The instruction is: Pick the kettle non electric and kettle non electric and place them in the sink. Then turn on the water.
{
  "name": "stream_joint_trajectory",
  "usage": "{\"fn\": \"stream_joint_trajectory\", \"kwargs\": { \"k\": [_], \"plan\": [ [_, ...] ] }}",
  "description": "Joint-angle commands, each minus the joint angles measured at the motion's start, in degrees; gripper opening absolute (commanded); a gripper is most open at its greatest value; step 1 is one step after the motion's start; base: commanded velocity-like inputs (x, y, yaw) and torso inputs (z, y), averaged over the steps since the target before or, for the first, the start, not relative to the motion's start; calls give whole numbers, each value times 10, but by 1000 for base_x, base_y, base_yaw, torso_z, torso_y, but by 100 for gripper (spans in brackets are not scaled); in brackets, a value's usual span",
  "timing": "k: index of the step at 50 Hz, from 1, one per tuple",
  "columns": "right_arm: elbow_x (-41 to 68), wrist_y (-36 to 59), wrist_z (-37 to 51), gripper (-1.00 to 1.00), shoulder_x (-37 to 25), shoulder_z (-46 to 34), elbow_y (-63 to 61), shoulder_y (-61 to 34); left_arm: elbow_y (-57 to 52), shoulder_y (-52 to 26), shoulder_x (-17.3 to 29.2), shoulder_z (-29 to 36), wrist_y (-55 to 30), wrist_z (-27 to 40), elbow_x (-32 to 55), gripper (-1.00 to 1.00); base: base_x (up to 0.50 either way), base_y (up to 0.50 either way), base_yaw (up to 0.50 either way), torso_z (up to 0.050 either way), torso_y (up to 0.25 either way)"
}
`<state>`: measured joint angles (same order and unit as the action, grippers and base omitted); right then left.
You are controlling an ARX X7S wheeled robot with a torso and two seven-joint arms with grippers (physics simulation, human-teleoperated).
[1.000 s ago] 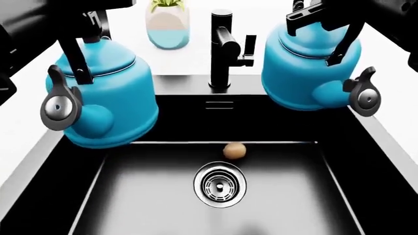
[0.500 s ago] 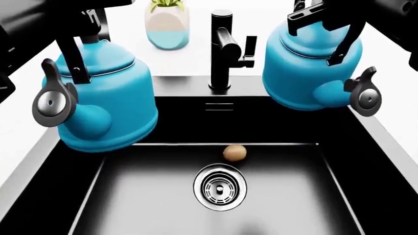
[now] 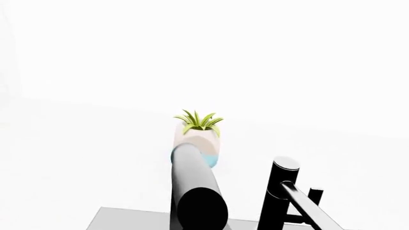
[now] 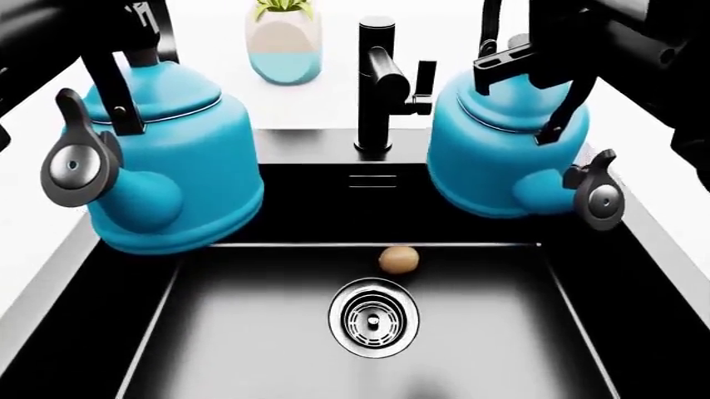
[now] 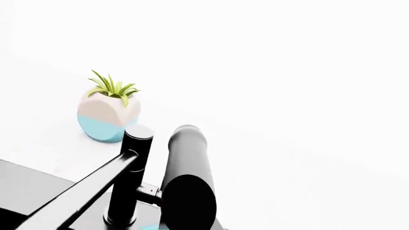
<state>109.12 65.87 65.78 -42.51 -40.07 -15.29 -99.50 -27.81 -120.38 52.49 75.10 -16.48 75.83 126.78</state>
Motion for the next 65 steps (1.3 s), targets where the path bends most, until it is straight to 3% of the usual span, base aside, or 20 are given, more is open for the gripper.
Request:
{"fn": "stream_joint_trajectory", "kwargs": {
  "k": [1, 19, 31, 48, 65],
  "plan": [
    [25, -19, 25, -100, -12, 8, -27, 29, 6, -9, 2, -11, 0, 1, -6, -100, 0, 0, 0, 0, 0],
    [63, -29, 40, -100, -40, -9, -69, 81, 4, -4, -2, -16, -1, 4, -7, -100, 0, 0, 0, 1, 2],
    [65, -78, 58, -100, -77, -4, -119, 169, 3, -3, -1, -20, -2, 6, -6, -100, 0, 0, 0, 1, 2],
    [1, -108, 15, -100, -102, -15, -108, 274, 5, 1, -4, -23, -4, 7, -7, -100, 0, 0, 0, 1, 2],
    [-68, -109, -47, -100, -78, -35, -54, 302, 2, 5, -6, -26, -5, 10, -7, -100, 0, 0, 0, 1, 2]
  ]
}}
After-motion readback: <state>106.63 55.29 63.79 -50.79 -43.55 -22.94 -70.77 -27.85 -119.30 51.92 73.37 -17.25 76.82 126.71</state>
